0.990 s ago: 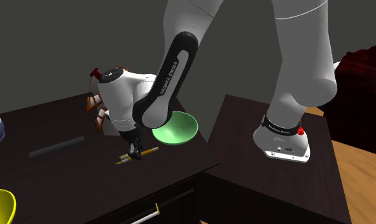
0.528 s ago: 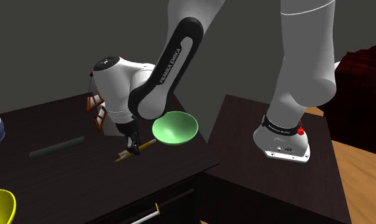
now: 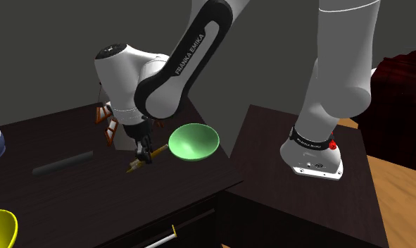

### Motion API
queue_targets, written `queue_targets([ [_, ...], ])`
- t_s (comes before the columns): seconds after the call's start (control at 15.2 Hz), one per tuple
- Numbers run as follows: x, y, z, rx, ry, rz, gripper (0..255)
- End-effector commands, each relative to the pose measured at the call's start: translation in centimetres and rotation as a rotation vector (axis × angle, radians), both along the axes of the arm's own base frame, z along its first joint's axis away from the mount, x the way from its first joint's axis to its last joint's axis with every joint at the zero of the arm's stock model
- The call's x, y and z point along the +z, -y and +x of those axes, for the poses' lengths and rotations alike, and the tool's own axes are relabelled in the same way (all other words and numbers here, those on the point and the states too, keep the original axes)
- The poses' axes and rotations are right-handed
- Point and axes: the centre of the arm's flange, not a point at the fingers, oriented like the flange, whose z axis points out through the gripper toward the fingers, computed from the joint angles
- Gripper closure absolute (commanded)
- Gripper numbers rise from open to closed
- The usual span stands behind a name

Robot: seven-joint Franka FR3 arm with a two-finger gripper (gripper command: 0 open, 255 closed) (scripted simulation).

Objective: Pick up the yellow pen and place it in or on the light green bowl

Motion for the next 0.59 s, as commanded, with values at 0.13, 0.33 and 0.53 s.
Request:
queue_targets([
  [0.13,2.0,0.0,-0.1,0.000,0.000,0.000,255],
  [0.33,3.6,0.0,-0.1,0.000,0.000,0.000,255],
  [0.53,5.2,0.0,-0.1,0.000,0.000,0.000,255],
])
